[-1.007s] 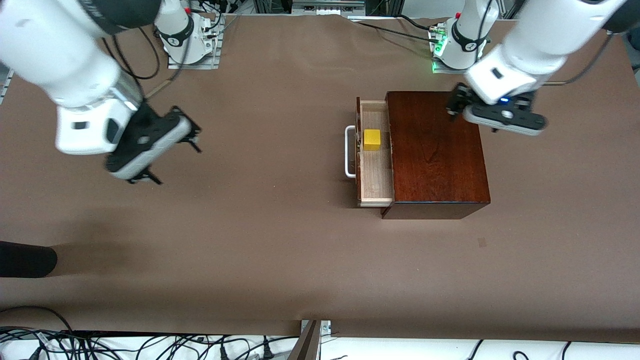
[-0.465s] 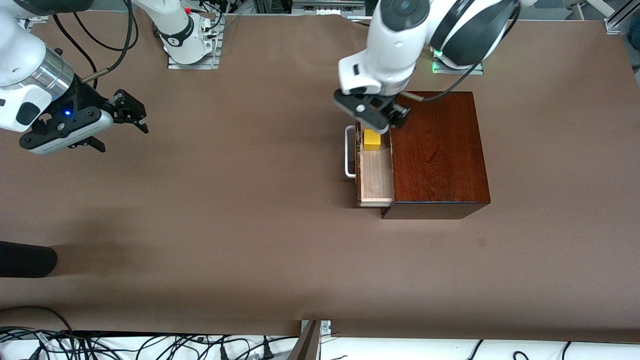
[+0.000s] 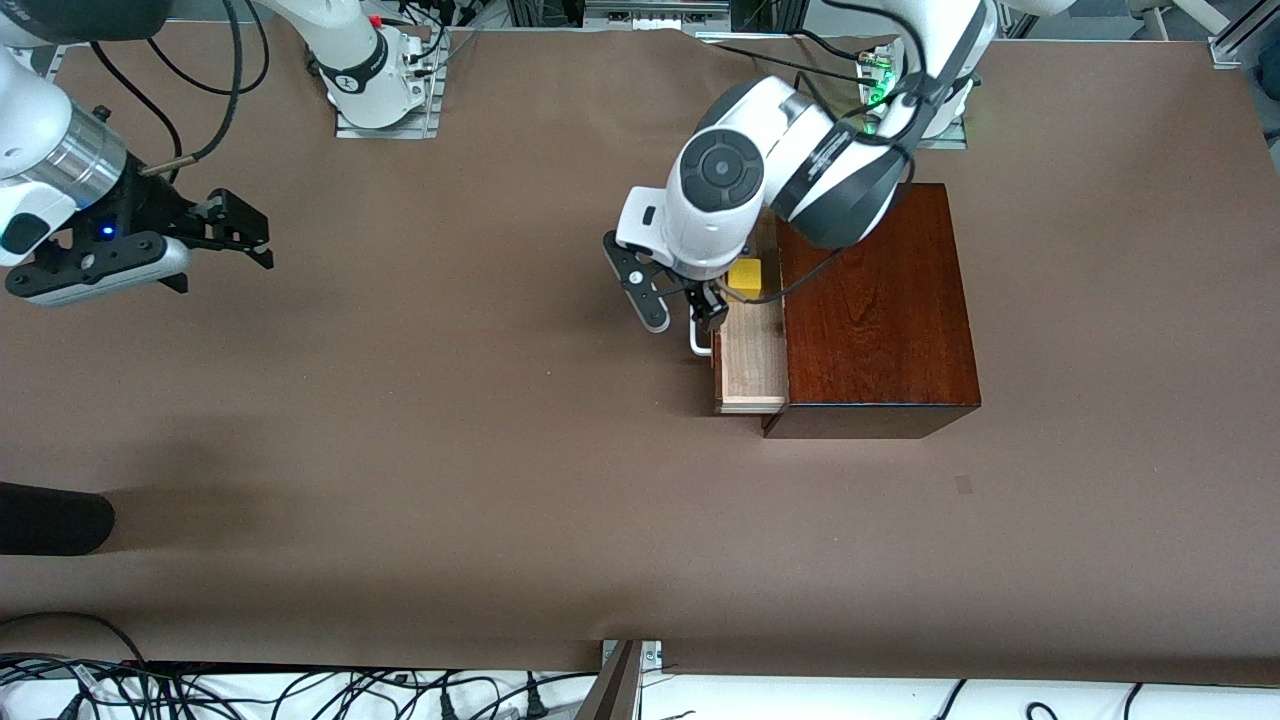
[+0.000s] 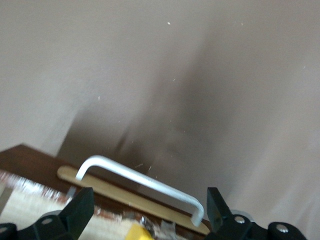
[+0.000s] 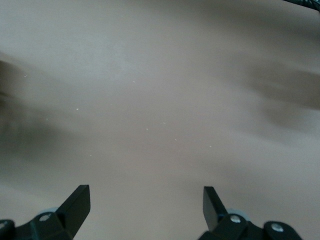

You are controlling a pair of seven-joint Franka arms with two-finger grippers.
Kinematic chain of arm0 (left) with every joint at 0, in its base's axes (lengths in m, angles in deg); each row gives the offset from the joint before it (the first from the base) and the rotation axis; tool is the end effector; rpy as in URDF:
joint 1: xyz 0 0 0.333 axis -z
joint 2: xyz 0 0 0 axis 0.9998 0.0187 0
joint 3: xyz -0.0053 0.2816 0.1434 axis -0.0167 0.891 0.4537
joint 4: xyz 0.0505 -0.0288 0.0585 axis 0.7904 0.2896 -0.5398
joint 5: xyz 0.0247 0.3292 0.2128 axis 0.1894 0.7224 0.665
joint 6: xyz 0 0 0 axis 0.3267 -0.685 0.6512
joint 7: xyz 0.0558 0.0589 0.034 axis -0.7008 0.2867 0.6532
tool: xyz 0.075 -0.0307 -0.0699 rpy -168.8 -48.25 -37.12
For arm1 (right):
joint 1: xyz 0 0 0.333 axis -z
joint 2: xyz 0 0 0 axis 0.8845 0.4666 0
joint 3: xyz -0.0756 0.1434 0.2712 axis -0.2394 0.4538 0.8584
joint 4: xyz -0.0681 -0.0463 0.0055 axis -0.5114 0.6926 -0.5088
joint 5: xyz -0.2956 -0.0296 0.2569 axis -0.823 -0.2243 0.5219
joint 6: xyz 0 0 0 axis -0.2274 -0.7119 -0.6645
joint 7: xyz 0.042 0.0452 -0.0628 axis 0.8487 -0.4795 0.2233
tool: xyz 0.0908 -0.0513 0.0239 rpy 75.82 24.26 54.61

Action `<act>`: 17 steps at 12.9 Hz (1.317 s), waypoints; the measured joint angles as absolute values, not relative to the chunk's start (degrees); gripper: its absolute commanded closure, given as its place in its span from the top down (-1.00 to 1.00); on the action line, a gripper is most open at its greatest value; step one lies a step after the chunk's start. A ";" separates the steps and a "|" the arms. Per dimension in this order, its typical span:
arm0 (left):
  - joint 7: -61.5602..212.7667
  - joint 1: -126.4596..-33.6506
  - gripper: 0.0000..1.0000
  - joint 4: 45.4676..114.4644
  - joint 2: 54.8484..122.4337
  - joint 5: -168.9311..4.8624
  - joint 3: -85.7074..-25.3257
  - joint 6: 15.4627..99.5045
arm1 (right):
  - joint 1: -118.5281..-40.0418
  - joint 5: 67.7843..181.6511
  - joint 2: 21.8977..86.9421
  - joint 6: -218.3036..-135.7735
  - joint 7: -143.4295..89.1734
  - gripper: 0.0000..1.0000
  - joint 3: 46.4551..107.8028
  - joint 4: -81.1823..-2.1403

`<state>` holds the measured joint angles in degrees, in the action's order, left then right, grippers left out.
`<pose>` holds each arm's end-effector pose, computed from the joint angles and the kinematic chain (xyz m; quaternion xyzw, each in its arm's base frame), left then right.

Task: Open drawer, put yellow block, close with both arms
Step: 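Push the drawer front with the left gripper into the box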

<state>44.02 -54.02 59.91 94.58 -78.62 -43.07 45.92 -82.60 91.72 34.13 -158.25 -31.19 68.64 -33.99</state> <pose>0.5347 -0.4529 0.3853 0.8476 -0.5234 -0.0579 0.0658 0.5763 0.0760 0.5945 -0.9906 -0.1325 -0.0208 0.0268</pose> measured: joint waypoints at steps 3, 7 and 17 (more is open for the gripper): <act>38.07 -54.00 1.00 59.76 98.03 -79.77 -43.22 48.64 | -82.63 90.48 34.21 -158.29 -31.19 1.00 67.99 -34.08; 35.61 -52.32 1.00 59.67 101.44 -80.02 -43.66 51.36 | -82.67 90.16 34.12 -158.35 -31.19 1.00 67.77 -33.19; 18.69 -54.25 1.00 60.26 104.09 -73.70 -42.78 47.71 | -83.11 88.06 34.22 -157.28 -31.16 1.00 66.82 -32.40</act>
<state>18.69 -54.25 60.26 104.09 -73.70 -42.78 47.71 -83.11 88.06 34.22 -157.28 -31.16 66.82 -32.40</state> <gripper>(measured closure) 0.000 0.000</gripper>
